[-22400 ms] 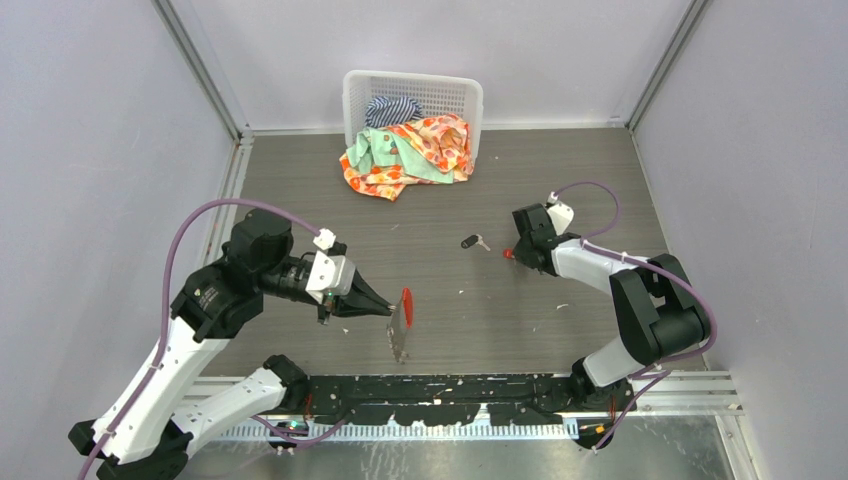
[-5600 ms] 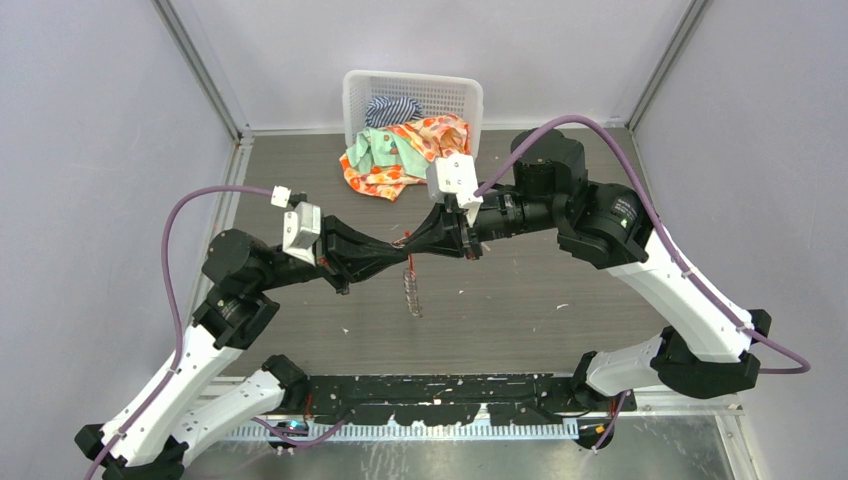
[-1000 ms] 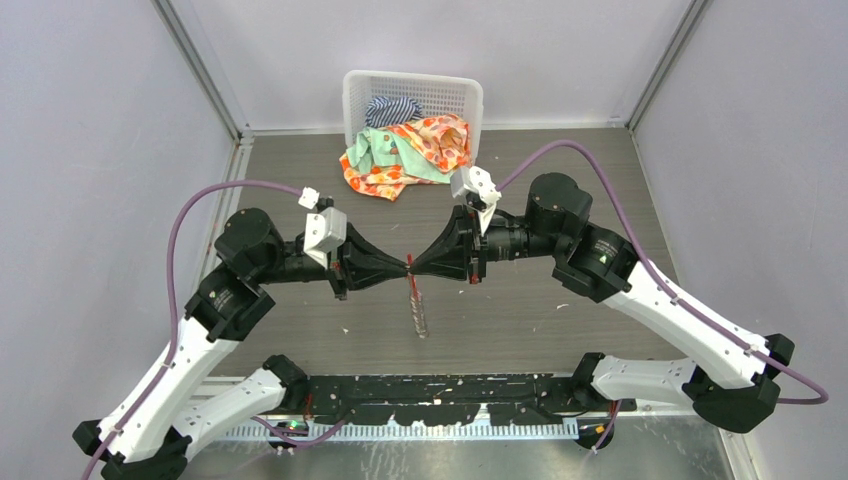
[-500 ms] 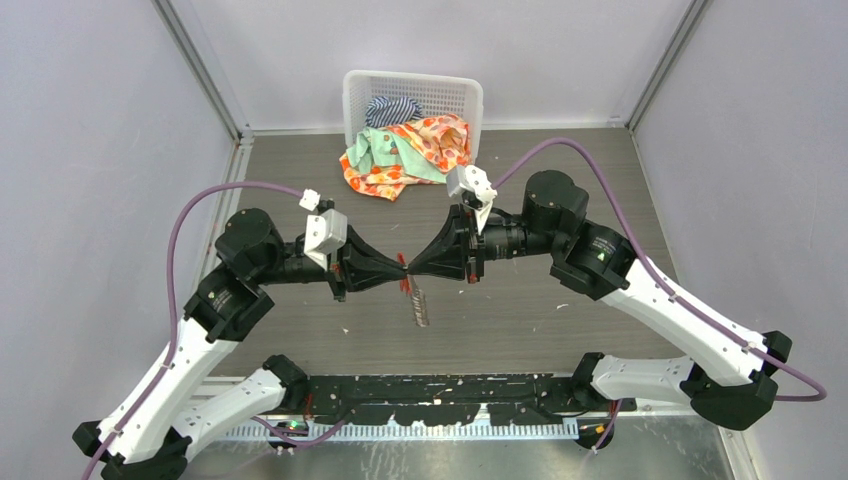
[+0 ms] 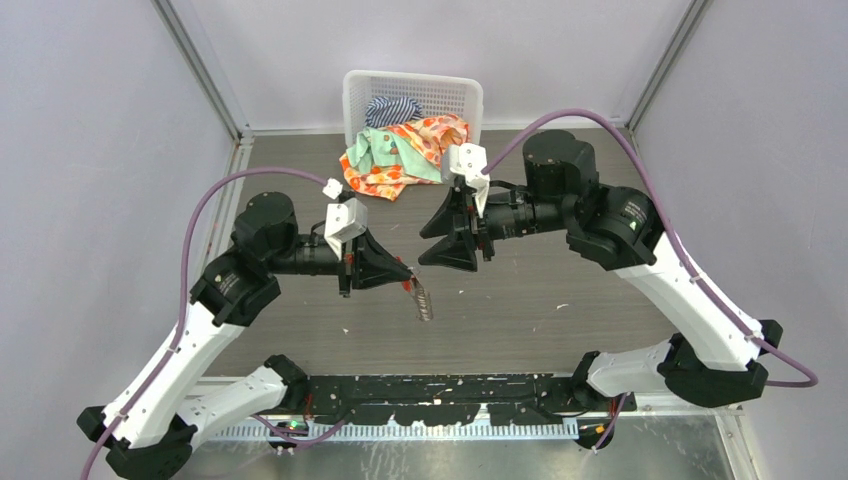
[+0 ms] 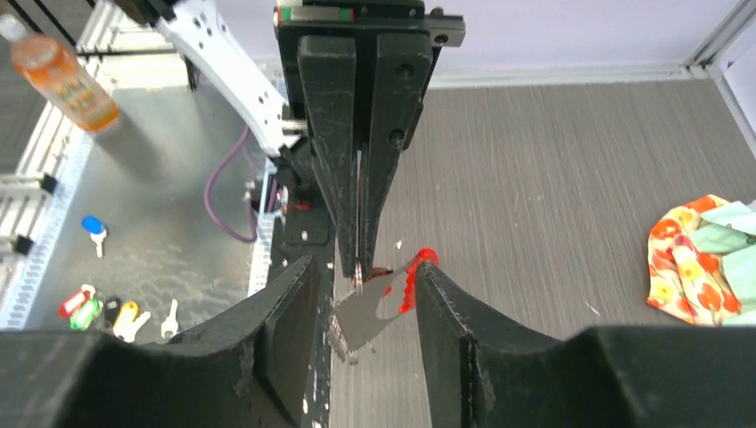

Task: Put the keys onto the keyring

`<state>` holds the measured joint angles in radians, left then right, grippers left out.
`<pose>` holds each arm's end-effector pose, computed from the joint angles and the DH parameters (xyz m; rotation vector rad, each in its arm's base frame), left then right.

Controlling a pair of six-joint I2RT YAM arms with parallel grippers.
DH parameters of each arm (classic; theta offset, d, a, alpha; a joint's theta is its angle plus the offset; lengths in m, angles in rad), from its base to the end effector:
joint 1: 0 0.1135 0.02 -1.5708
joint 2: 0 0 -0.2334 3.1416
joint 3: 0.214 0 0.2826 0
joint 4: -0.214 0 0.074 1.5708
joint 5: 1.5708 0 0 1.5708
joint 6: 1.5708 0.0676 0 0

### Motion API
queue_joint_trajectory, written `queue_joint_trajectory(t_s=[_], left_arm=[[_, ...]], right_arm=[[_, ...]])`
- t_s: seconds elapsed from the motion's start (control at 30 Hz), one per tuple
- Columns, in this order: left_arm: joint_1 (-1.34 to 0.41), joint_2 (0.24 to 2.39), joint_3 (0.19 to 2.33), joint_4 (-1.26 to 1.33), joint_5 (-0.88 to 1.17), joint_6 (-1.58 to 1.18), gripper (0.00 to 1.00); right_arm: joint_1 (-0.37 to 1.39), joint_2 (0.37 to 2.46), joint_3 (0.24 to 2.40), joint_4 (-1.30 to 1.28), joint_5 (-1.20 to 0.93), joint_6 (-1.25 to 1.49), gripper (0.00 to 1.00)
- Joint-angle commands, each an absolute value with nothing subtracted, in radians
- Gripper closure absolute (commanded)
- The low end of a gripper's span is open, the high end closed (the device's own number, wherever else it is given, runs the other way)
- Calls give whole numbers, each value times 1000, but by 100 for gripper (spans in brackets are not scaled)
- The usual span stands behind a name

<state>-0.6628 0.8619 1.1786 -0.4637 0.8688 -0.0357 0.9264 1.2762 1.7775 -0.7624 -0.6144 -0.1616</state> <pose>0.1481 -0.1811 0.4165 1.1716 1.4071 -1.2429 0.1433 0.2556 0.4888 -1.3576 1.3643 1.0862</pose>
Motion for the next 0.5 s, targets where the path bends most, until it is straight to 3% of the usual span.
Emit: queue_joint_trajectory(t_s=[0.0, 0.47], left_arm=[[-660, 874, 1247, -516, 920, -11, 99], [-660, 948, 1324, -639, 971, -3, 100]], right_arm=[[923, 1337, 1875, -984, -605, -293, 51], [925, 1403, 1912, -985, -727, -353, 61]])
